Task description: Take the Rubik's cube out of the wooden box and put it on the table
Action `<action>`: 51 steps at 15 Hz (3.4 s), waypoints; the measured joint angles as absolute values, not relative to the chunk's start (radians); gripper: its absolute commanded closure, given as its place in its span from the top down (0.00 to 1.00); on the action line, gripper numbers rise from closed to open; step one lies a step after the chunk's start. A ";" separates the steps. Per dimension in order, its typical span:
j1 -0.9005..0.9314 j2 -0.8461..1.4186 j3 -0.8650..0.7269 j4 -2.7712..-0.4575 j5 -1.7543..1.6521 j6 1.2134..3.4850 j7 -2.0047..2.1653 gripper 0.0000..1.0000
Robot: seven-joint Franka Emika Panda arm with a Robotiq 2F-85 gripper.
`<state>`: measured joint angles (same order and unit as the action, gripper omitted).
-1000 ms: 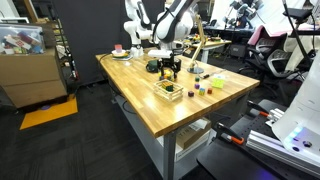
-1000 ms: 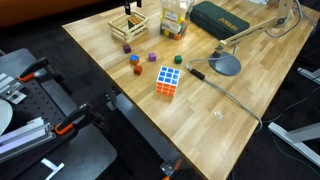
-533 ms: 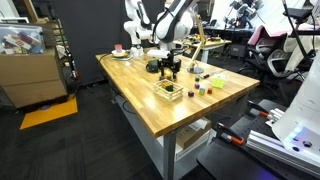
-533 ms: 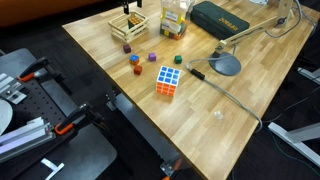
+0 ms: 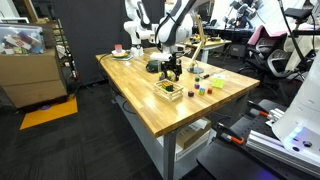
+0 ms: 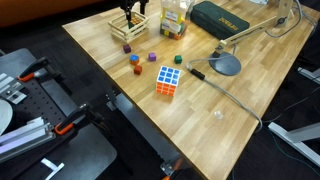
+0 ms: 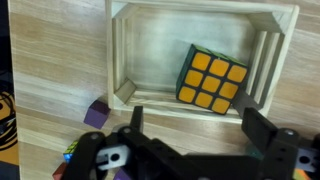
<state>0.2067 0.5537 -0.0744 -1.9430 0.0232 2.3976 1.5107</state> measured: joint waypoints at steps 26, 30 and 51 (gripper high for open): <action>0.219 0.635 -0.042 -1.872 0.076 2.385 1.599 1.00; 0.222 0.634 -0.042 -1.872 0.076 2.386 1.599 1.00; 0.202 0.691 -0.048 -1.843 0.090 2.388 1.597 0.45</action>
<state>0.2017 0.6913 -0.0483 -1.8428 0.0901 2.3883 1.5973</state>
